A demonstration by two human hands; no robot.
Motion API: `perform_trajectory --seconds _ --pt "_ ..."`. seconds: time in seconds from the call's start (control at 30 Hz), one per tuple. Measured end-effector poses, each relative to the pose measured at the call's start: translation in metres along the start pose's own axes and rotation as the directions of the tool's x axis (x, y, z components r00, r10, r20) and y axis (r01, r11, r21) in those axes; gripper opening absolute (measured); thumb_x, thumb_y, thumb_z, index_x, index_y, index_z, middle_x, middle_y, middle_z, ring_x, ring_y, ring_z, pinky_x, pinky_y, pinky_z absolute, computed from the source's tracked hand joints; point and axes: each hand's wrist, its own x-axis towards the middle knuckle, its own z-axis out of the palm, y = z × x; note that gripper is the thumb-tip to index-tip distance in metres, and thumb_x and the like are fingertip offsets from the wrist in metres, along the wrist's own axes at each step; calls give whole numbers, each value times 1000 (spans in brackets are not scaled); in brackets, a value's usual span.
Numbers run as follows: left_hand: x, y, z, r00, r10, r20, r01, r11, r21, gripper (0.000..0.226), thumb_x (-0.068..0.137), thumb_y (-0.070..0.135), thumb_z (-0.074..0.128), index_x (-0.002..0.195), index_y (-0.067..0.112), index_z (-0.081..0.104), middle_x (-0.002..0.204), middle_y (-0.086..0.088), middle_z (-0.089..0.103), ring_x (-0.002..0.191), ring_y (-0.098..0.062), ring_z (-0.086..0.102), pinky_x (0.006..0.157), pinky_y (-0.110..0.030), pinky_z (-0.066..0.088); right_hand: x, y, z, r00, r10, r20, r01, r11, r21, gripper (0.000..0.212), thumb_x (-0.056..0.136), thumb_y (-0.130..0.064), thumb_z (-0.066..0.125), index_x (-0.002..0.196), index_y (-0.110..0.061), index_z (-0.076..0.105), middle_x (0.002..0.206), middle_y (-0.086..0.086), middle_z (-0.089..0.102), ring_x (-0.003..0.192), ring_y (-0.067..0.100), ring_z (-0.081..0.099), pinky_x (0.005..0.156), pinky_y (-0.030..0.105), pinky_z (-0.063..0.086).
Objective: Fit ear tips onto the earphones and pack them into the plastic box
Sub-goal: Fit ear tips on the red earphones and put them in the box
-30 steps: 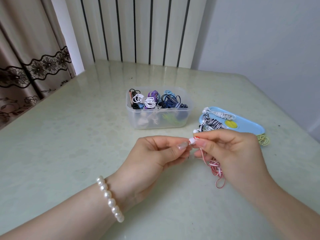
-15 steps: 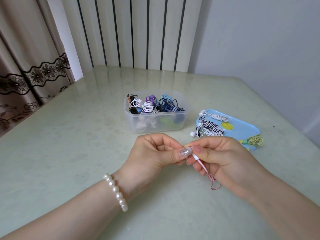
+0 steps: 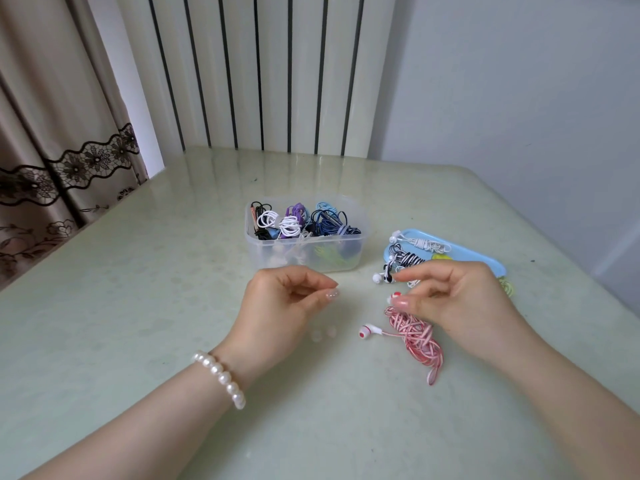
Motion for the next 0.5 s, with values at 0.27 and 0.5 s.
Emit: perform_trajectory --seconds 0.27,0.5 --pt "8 -9 -13 1000 -18 -10 19 974 227 18 77 12 72 65 25 68 60 -1 65 35 -6 45 37 -19 41 -1 14 0 985 -108 134 163 835 -525 8 79 -22 70 86 -28 72 88 -10 60 70 4 57 66 19 44" --pt "15 -13 -19 1000 22 -21 -15 956 292 20 76 12 72 63 26 67 61 3 66 38 -12 54 45 -17 42 -3 12 7 986 -11 168 89 880 -466 16 69 -31 79 74 -40 67 85 -10 58 67 3 56 54 11 42"
